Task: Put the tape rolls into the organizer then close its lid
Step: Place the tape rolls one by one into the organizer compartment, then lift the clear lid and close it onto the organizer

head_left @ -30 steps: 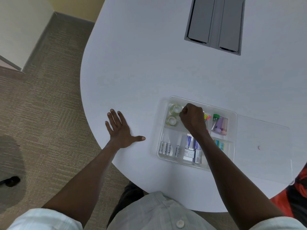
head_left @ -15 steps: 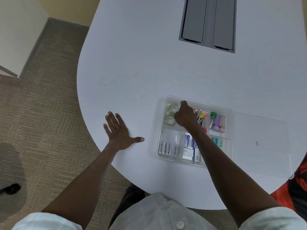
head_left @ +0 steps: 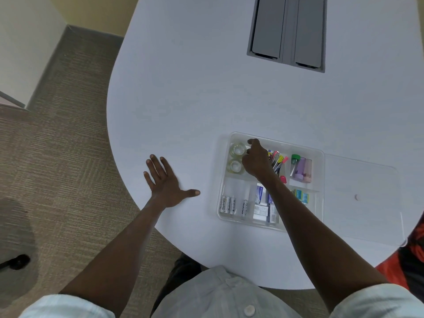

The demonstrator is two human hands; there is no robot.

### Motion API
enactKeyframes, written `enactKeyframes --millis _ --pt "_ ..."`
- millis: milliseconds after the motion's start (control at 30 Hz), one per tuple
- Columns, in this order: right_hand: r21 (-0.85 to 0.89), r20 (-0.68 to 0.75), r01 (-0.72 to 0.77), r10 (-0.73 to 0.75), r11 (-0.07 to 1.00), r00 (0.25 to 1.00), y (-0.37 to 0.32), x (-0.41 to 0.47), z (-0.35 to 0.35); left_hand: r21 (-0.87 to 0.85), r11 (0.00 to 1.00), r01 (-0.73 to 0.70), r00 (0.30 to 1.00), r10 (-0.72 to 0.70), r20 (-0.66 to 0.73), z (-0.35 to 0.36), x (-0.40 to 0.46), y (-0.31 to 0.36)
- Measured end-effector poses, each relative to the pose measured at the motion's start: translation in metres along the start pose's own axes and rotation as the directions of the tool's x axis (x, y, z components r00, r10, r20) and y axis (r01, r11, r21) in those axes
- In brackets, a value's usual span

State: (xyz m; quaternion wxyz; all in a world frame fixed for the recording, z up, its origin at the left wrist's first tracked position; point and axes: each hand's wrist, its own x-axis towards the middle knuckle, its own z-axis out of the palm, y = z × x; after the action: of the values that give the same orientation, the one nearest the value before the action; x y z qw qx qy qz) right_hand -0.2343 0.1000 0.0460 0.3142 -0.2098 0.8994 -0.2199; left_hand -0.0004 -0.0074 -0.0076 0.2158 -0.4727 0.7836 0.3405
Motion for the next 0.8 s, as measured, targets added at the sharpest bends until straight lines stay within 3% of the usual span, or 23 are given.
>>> enactKeyframes --millis 333,467,633,800 --pt "0.077 -0.365 0.139 -0.102 0.987 0.925 0.019 -0.014 -0.035 0.004 1.0 0.026 1.0 -0.026 0.014 -0.003 0.002 0.003" --pt "0.062 -0.442 0.171 -0.127 0.983 0.888 0.039 -0.022 -0.055 -0.151 0.987 0.053 0.99 -0.071 -0.118 -0.012 -0.004 0.024" --pt "0.121 -0.473 0.206 -0.126 0.971 0.872 0.072 -0.036 -0.076 -0.33 0.934 -0.136 0.951 0.03 -0.307 -0.018 -0.023 0.074" --pt "0.172 -0.582 0.197 -0.062 0.965 0.811 0.115 -0.048 -0.111 -0.408 0.856 -0.317 0.903 0.141 -0.405 -0.008 -0.048 0.126"
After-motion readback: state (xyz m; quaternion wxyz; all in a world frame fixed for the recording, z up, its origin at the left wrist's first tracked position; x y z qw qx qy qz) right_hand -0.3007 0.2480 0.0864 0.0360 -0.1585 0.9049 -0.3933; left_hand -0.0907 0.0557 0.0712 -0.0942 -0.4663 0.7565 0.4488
